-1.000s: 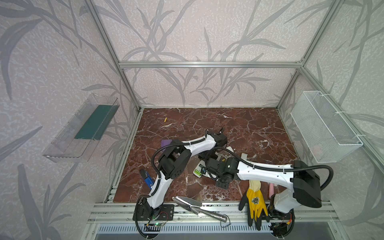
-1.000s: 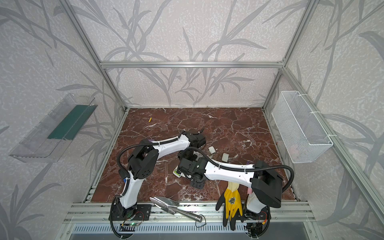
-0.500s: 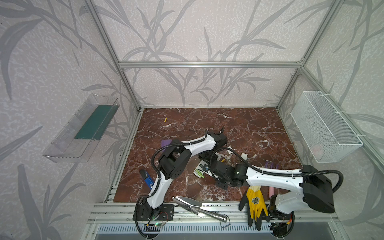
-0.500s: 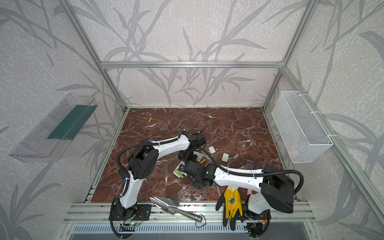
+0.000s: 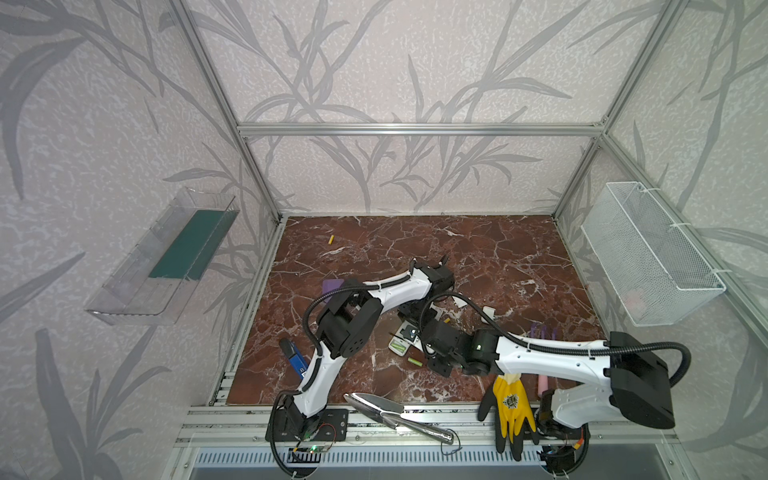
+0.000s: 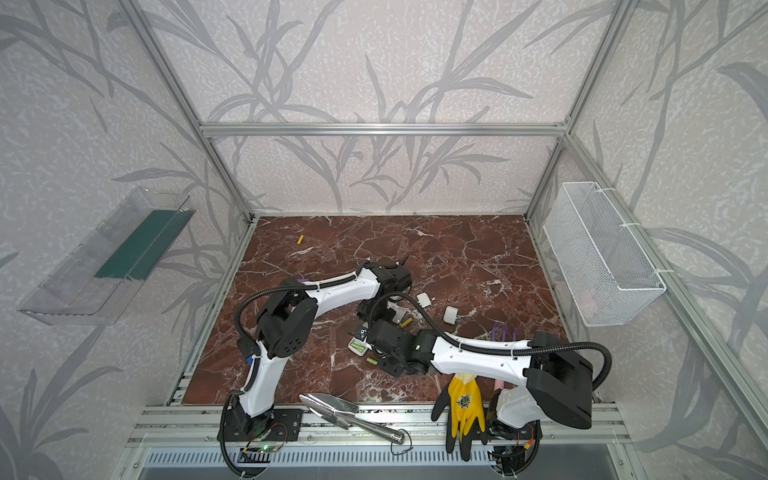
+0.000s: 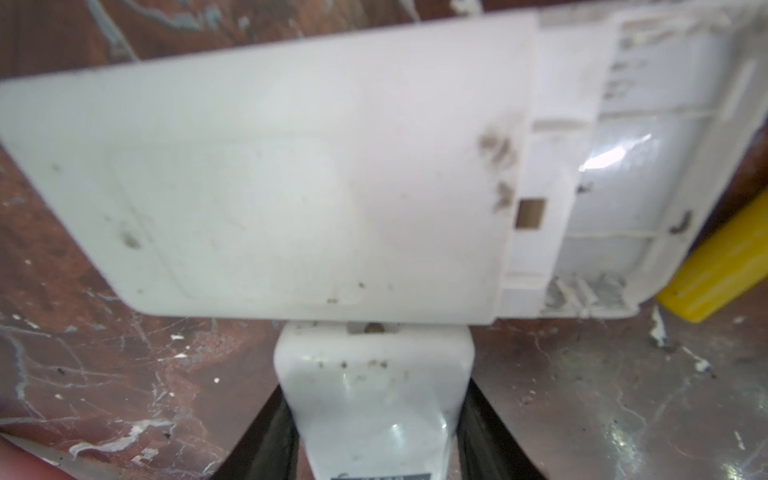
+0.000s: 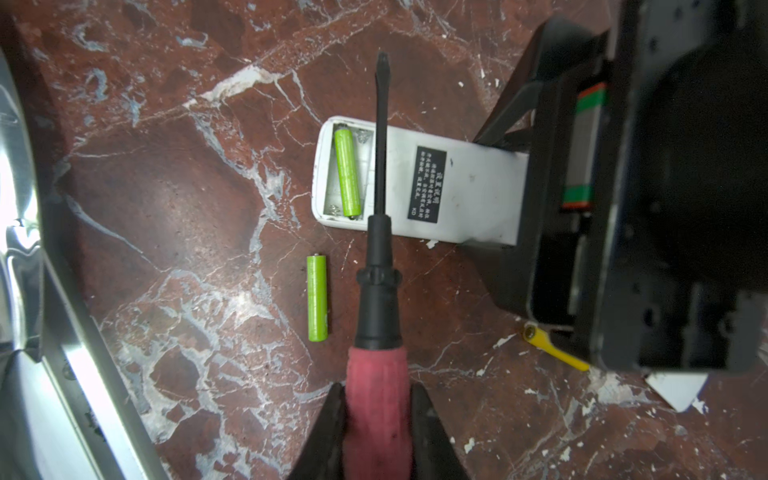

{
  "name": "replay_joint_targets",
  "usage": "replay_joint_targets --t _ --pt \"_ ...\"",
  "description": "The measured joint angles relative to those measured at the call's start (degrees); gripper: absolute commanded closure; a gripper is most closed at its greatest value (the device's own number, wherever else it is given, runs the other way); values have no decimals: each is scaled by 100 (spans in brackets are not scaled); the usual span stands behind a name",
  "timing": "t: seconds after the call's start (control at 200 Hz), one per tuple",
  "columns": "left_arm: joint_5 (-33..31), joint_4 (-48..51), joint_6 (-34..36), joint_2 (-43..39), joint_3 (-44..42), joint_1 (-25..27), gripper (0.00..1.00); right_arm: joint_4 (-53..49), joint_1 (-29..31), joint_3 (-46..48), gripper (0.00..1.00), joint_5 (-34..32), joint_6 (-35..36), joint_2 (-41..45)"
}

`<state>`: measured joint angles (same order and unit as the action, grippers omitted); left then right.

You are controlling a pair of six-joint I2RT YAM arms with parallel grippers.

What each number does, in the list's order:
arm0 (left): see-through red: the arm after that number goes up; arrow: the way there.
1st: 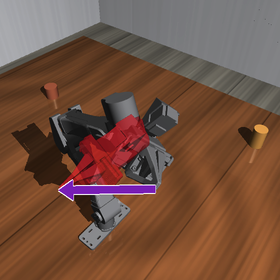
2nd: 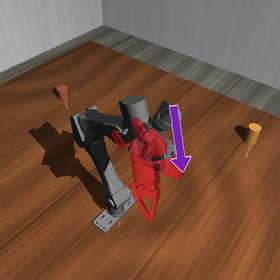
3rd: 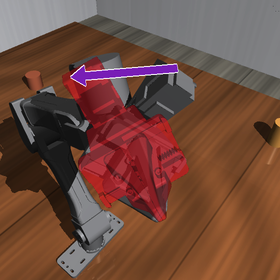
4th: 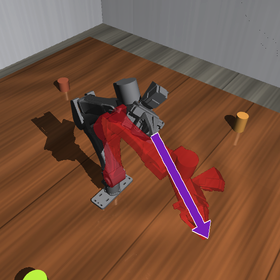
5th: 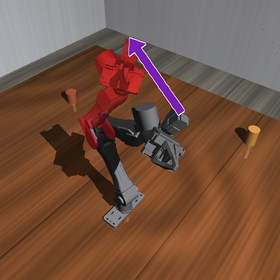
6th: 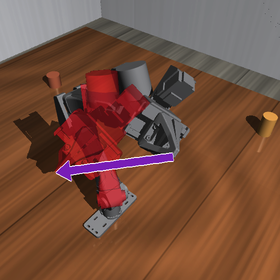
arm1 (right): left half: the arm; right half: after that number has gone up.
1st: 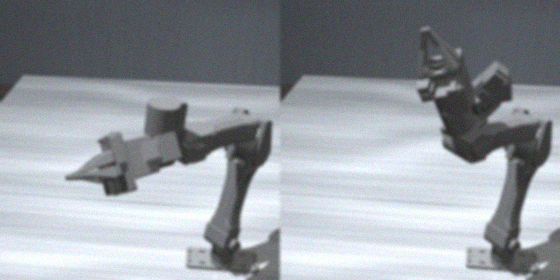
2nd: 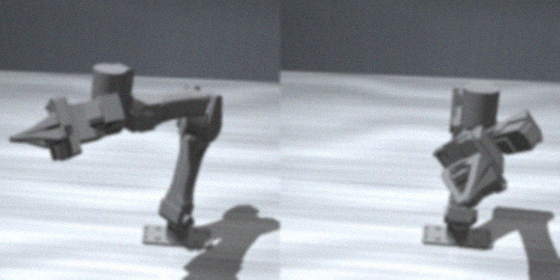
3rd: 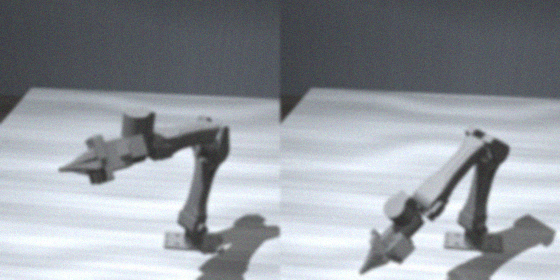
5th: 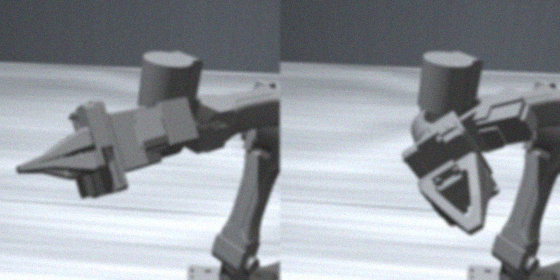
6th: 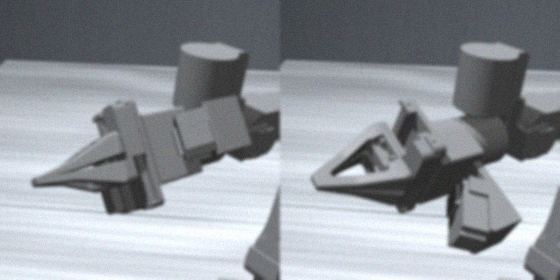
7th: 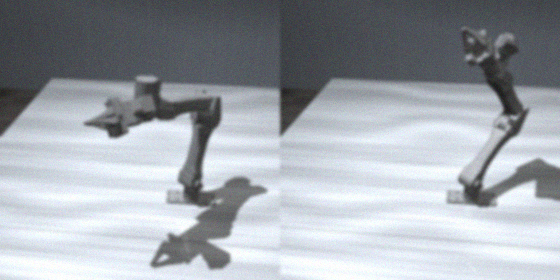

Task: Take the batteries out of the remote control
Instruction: 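Push the screwdriver tip under the green batteries with the right gripper, then push the screwdriver tip against the remaining green battery with the right gripper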

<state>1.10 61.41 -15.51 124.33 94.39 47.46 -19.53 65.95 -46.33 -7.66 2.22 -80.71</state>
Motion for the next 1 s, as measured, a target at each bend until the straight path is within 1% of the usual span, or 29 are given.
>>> replay_joint_targets --t 0.14,0.25,0.46,0.68,1.005 --pt "44 2 13 2 2 -35 100 52 0 297 100 597 109 350" --pt "70 -2 44 2 2 -87 100 44 2 339 100 990 107 400" --pt "179 -20 72 -9 -15 -199 100 -11 55 348 100 1423 11 345" --pt "203 -101 92 -57 -92 -225 100 -151 81 334 100 1458 -234 197" --pt "157 -227 48 -146 -225 -225 100 -1115 81 -267 100 1054 -560 184"
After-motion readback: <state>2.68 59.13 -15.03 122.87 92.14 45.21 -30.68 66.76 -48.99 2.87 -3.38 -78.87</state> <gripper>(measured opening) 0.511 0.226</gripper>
